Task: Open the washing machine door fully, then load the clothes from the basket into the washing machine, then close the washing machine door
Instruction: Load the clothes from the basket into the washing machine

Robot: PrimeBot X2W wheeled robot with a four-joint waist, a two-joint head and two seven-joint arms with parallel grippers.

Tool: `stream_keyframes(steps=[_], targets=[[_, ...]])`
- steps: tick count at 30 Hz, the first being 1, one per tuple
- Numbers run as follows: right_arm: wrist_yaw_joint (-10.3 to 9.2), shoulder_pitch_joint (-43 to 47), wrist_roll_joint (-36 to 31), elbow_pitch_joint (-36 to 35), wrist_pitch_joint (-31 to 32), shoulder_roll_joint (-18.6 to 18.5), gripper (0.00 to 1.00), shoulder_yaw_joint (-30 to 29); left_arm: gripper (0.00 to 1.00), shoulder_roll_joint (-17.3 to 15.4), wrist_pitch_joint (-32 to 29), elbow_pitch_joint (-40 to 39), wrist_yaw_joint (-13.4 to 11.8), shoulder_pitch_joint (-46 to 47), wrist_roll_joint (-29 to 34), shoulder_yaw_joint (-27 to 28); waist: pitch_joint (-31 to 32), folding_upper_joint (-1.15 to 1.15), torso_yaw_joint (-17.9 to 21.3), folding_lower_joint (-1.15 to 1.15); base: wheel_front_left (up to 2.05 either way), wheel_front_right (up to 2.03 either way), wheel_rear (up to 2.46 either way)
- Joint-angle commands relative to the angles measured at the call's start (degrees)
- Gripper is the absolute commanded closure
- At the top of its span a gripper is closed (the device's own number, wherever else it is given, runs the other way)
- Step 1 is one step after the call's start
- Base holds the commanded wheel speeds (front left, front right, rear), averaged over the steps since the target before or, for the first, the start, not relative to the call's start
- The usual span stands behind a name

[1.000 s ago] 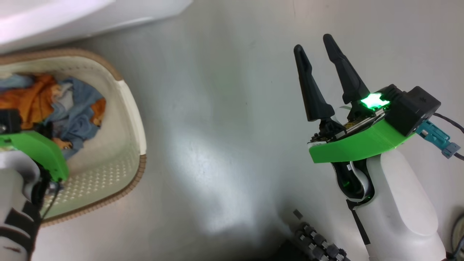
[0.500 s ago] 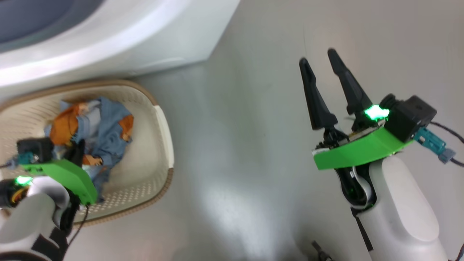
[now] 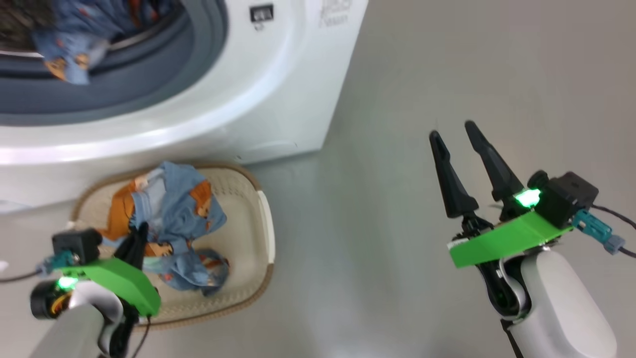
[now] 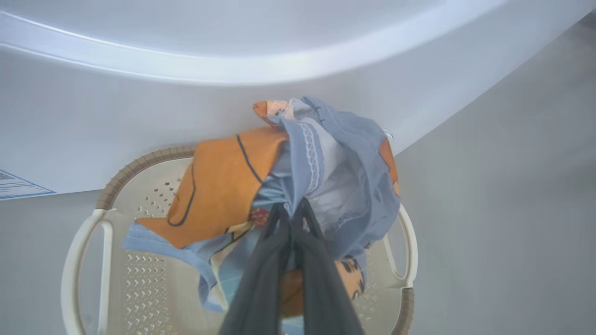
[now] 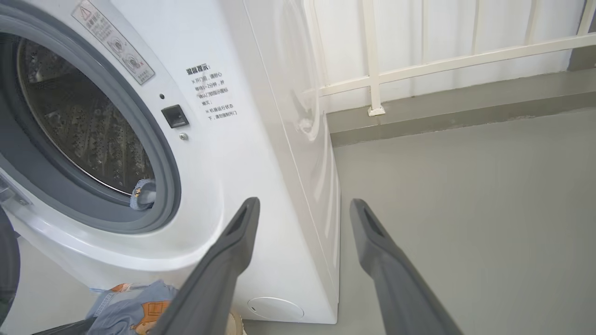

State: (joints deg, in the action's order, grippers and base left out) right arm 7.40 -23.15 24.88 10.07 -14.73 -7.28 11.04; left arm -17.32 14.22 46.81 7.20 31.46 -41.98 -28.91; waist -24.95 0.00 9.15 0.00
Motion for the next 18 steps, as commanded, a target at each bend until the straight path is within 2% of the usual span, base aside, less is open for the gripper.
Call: stream_keyframes(steps=[1,18], targets=[[0.09,1.75,0.45,-1.03,-0.27,-0.13,0.00,0.95,1.00,-1.75,0.76,-1.87,-0.52,-1.57,0.99,2.41,5.48,0.00,-3.02,0.00,0.00,0.00,0.00],[0.09,8.41,1.82,0.33,-0.27,-2.95,0.00,0.58,1.00,-0.33,0.77,-24.24,-4.90,-14.63,8.26,11.77,17.39,0.00,-6.18,0.00,0.00,0.00,0.00]])
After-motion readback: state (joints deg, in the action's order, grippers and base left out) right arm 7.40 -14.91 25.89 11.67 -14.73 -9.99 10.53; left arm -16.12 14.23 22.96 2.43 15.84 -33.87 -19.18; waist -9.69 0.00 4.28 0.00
